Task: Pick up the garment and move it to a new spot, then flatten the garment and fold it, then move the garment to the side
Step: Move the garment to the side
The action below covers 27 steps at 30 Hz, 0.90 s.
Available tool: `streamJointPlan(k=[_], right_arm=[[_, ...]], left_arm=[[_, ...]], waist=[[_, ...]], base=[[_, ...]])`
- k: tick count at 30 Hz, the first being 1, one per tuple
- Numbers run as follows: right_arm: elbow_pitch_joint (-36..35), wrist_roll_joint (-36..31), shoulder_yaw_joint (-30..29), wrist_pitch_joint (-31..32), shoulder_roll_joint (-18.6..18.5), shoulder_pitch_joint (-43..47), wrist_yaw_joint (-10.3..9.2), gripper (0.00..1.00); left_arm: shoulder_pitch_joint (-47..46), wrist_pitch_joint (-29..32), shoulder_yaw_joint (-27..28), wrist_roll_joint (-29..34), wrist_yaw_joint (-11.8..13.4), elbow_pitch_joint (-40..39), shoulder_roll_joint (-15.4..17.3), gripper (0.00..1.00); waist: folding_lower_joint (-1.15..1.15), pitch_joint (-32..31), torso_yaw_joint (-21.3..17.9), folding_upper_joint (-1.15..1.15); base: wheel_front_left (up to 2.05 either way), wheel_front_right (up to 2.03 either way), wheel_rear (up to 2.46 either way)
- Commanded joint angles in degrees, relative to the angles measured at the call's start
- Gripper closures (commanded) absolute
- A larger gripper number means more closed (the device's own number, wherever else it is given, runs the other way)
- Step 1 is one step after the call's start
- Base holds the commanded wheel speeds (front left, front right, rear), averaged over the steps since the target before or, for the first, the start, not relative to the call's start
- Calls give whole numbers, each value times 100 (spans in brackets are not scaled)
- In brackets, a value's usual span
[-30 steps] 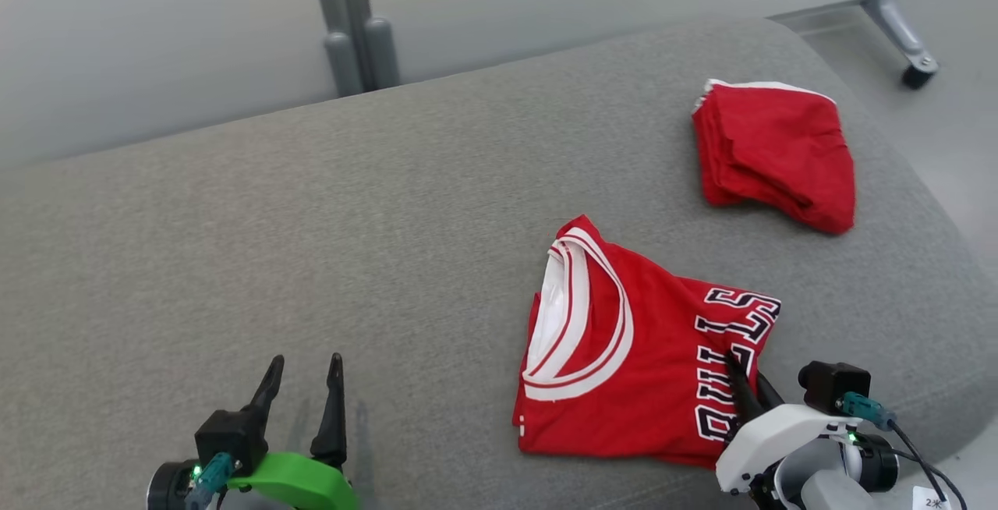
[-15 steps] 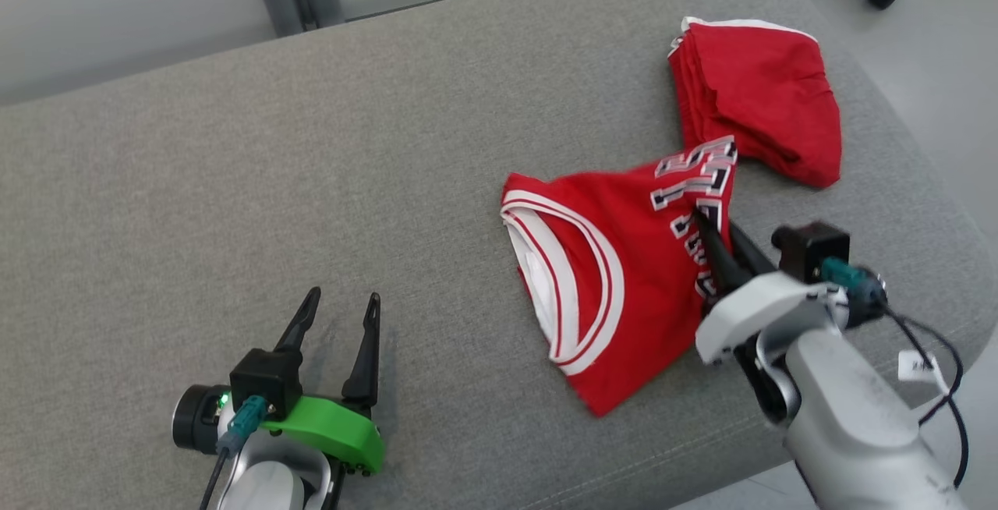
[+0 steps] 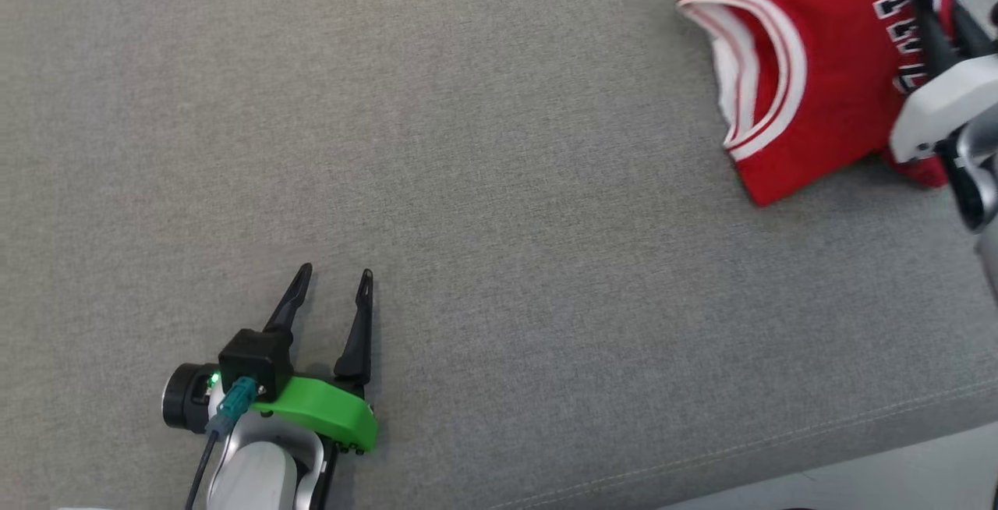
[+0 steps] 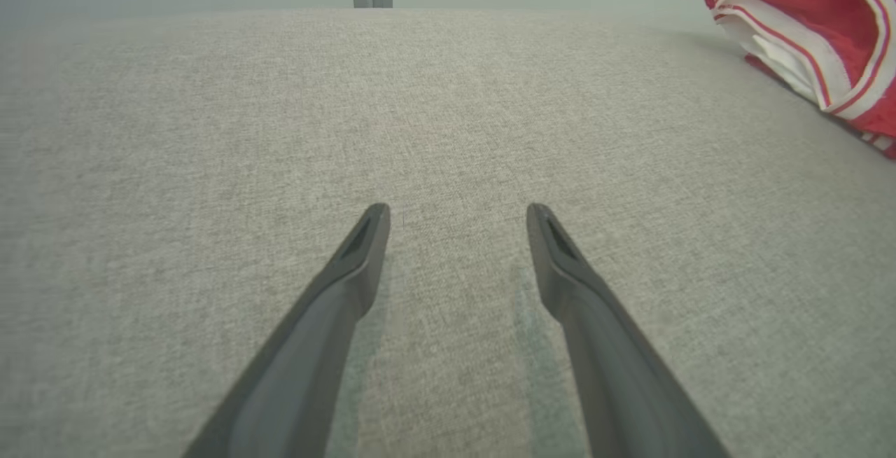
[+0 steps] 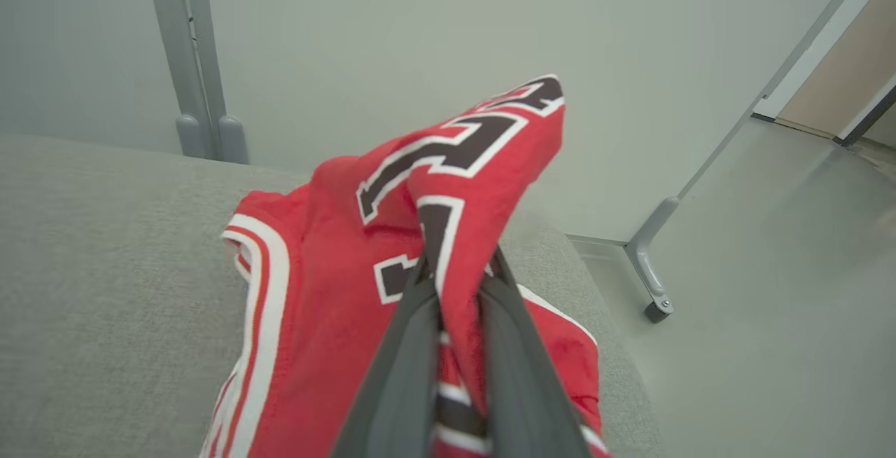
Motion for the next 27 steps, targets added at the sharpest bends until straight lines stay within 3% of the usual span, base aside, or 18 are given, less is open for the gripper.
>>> streamJointPlan(k=[1, 5, 6, 7, 13, 16, 21, 27], right_arm=[[137, -15, -115, 86, -135, -87, -8, 100], [654, -221, -479, 237, -606, -311, -9, 100], [788, -285, -598, 242, -655, -366, -9, 64], [924, -384, -721, 235, -721, -419, -9, 0], [1466, -1011, -1484, 0, -851, -645, -9, 0], [1471, -1526, -2045, -188, -700, -677, -9, 0], [835, -2041, -2364, -294, 43, -380, -9, 0], [-331, -1785, -1788, -289, 998, 570, -9, 0]], left_arm=[[-110, 3, -3, 18, -22, -22, 28, 0], [-197, 3, -30, 90, -46, -27, 28, 0], [-214, 3, -23, 108, -42, -26, 28, 0], [-235, 3, -17, 125, -41, -23, 28, 0], [-308, 3, 16, 214, -54, -8, 27, 0], [-298, 3, 68, 248, -59, -16, 26, 0], [-154, 3, 154, 186, 23, -19, 27, 0], [3, 3, 324, 403, 278, -60, 26, 0]], waist=[[0, 146, 190, 0], [0, 282, 367, 0], [0, 314, 405, 0], [0, 348, 443, 0], [0, 484, 611, 0], [0, 509, 656, 0], [0, 318, 698, 0], [0, -88, 667, 0]], base=[[0, 0, 0], [0, 0, 0], [0, 0, 0], [0, 0, 0], [0, 0, 0], [0, 0, 0], [0, 0, 0], [0, 0, 0]])
